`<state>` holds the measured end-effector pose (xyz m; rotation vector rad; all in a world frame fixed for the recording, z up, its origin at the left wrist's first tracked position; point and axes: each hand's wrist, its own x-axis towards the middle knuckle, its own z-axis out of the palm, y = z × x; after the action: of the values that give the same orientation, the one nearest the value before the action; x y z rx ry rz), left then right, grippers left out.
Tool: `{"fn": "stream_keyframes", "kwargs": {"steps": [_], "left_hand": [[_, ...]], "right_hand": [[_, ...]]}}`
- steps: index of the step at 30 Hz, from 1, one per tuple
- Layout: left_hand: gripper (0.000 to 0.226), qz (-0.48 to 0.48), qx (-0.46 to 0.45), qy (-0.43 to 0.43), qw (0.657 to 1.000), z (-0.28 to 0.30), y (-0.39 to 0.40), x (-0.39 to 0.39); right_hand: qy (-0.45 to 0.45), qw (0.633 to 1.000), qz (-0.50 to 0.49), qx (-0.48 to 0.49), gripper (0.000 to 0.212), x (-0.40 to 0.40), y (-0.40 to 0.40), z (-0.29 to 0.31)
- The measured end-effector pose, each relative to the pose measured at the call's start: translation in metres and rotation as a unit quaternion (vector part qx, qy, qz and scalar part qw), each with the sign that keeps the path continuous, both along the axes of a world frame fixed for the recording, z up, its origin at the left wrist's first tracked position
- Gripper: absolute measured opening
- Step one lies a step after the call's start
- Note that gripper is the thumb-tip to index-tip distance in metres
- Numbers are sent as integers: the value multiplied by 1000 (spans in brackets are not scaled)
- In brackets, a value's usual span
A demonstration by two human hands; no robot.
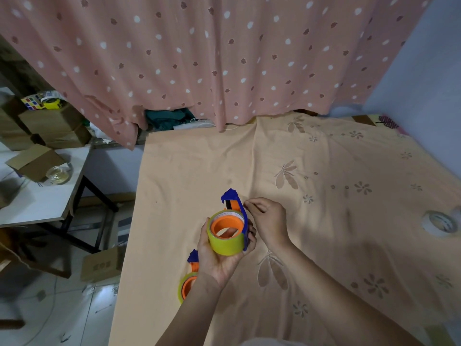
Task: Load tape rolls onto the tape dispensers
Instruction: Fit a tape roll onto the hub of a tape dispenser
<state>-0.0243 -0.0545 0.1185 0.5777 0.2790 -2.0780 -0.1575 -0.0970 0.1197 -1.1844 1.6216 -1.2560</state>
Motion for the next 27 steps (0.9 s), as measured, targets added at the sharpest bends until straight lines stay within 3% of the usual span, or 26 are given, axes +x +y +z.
{"fn": "stream_keyframes", "kwargs": {"steps": [4, 10, 14, 18, 21, 24, 27], "left_hand": [[56, 17, -1, -27, 1000, 1, -1, -2], [47, 21, -3, -50, 998, -4, 2, -5], [41, 26, -7, -91, 995, -12, -1, -3], [35, -15, -30, -190, 981, -29, 3, -4], [38, -73, -2, -277, 958, -38, 13, -13], [31, -131, 17, -347, 929, -54, 21, -23], [39, -173, 33, -387, 905, -76, 19, -30]], "right_hand": [[-9, 1000, -4, 5, 10, 6, 2, 2], [-30, 998, 33, 35, 13, 3, 9, 1], [-18, 991, 73, 109, 41, 5, 11, 4], [-72, 971, 111, 200, 33, 3, 21, -11], [-149, 952, 78, 256, 21, -2, 40, -41], [-261, 907, 48, 327, 30, -9, 55, -75], [-314, 880, -11, 355, 39, -11, 62, -107]]}}
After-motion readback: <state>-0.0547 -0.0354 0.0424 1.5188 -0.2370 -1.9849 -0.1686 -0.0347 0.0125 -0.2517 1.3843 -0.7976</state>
